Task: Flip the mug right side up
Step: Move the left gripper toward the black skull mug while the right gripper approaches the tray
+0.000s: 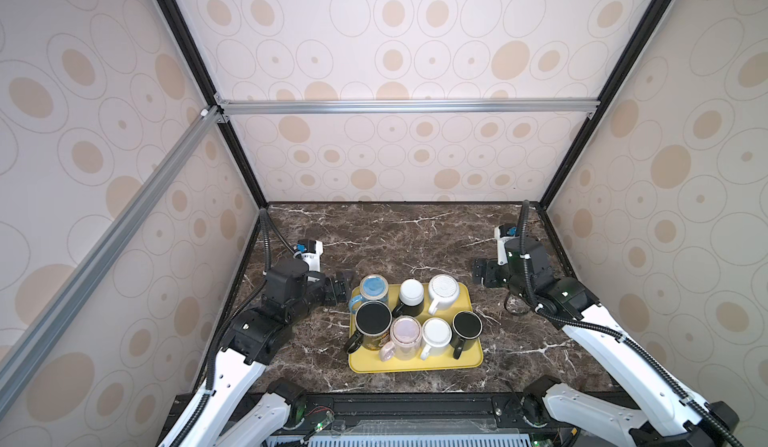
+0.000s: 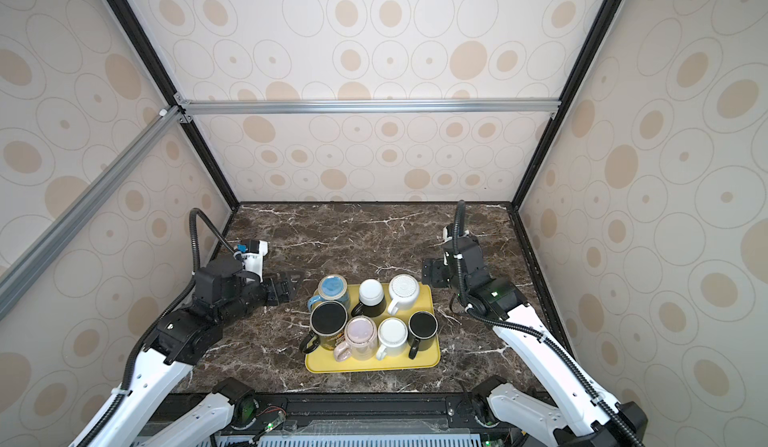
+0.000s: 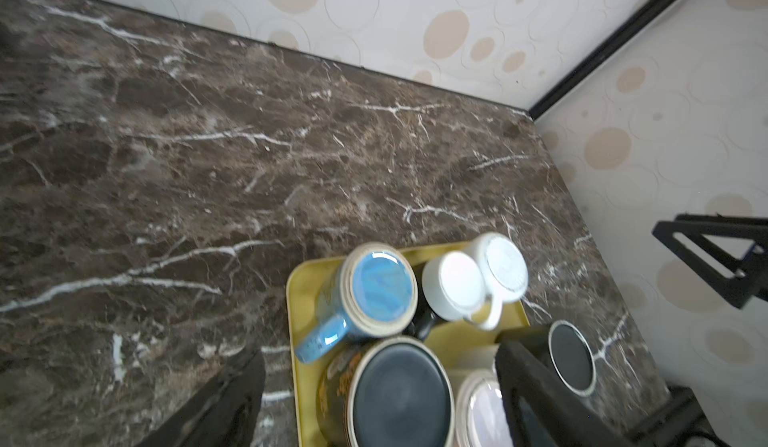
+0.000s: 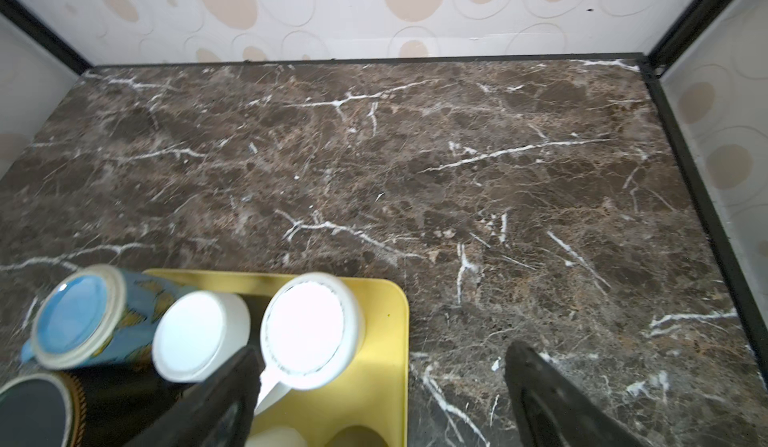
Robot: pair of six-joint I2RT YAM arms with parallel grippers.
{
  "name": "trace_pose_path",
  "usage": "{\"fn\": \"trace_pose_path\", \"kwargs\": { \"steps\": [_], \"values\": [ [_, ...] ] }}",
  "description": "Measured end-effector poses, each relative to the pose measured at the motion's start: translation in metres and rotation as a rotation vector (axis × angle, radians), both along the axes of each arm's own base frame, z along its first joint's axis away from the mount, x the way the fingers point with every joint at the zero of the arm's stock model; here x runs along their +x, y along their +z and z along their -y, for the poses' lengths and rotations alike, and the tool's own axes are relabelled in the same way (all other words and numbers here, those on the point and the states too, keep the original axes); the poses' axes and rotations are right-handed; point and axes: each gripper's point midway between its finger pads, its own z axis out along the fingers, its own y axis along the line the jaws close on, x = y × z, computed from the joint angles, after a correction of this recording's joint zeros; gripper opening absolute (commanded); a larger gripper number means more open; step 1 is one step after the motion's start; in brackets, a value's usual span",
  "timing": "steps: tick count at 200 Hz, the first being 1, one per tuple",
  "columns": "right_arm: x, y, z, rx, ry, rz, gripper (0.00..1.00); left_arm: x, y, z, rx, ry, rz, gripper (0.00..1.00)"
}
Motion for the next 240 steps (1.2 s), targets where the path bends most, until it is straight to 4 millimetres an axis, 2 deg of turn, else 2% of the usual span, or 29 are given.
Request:
{"fn": "trace_pose_path", "kwargs": {
  "steps": [25,39,67,99,128,207,240],
  "values": [
    [-0.016,-0.003,-0.018,-0.041,0.073,-0.024,0.93,-0.033,-0.021,-0.004,0.003,-0.025,-0.107,0.84],
    [-0.021,-0.008,-0.024,-0.071,0.096,-0.039,0.93,-0.050,-0.043,-0.008,0.010,-0.033,-0.168,0.84],
    [-0.020,-0.018,-0.026,-0.112,0.101,-0.063,0.92,-0.066,-0.079,-0.009,0.031,-0.056,-0.262,0.84],
    [-0.019,-0.019,-0.025,-0.120,0.095,-0.062,0.91,-0.080,-0.108,-0.006,0.014,-0.086,-0.318,0.83],
    [-0.018,-0.022,-0.026,-0.122,0.096,-0.060,0.90,-0.084,-0.115,-0.003,-0.006,-0.100,-0.329,0.82],
    [-0.020,-0.040,-0.023,-0.143,0.095,-0.081,0.89,-0.071,-0.128,0.013,0.014,-0.118,-0.326,0.86],
    [-0.020,-0.043,-0.025,-0.144,0.099,-0.079,0.88,-0.071,-0.132,0.035,0.013,-0.153,-0.311,0.85]
  ]
}}
